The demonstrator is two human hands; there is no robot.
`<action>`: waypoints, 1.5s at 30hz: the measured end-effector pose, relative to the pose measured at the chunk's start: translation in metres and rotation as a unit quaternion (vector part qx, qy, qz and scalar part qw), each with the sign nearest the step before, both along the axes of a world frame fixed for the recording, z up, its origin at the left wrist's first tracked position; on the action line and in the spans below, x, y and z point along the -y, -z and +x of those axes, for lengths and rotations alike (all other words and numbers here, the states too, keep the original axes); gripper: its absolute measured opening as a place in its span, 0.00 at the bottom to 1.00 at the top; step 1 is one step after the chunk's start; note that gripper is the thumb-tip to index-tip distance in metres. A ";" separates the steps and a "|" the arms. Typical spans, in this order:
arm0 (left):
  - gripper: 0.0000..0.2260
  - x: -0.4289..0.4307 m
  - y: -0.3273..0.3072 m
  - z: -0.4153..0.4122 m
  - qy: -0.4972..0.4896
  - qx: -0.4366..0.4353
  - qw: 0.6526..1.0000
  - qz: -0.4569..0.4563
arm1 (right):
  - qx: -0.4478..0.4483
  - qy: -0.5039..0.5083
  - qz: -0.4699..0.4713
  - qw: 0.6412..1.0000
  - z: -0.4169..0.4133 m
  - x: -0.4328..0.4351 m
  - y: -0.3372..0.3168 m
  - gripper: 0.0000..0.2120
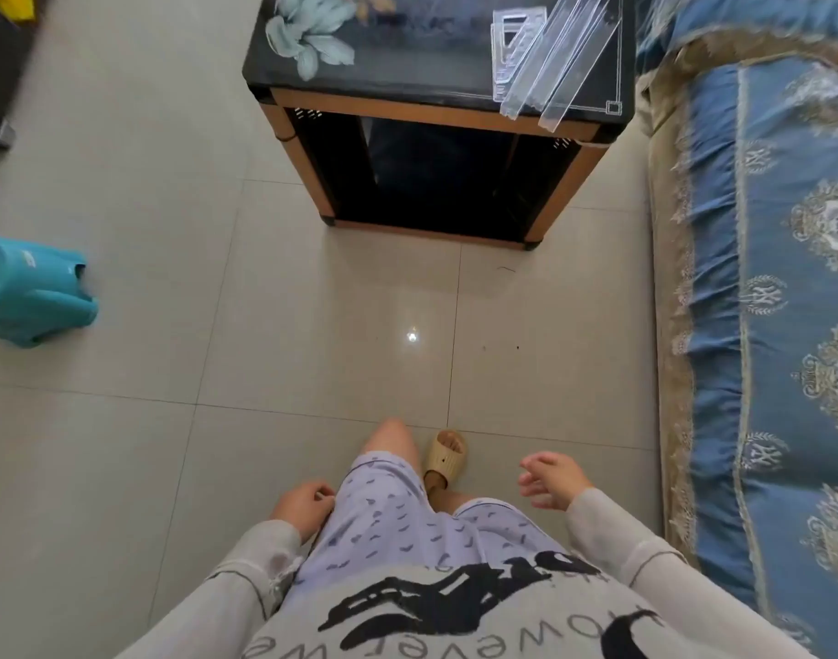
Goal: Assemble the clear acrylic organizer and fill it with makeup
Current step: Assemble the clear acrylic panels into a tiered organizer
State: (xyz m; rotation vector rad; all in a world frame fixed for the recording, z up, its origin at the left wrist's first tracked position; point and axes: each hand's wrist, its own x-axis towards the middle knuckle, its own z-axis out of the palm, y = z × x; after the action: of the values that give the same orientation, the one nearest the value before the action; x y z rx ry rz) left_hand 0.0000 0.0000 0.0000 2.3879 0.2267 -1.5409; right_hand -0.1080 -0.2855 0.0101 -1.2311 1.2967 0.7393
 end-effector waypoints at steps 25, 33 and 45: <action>0.05 0.123 0.001 0.294 0.005 0.039 0.998 -0.048 | -0.036 0.100 -0.091 0.990 0.184 0.073 0.028 0.16; 0.09 0.186 -0.010 0.376 -0.007 0.066 0.991 -0.119 | -0.054 0.122 -0.104 0.986 0.224 0.107 0.024 0.14; 0.09 0.229 0.002 0.410 0.043 0.008 0.999 -0.002 | 0.020 0.102 -0.080 0.991 0.354 0.208 0.012 0.11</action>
State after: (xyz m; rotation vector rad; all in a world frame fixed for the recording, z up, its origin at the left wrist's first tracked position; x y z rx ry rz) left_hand 0.4098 -0.2286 -0.0019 2.4354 0.1194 -1.5562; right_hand 0.2459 -0.4932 -0.0020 -1.2115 1.4460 0.4707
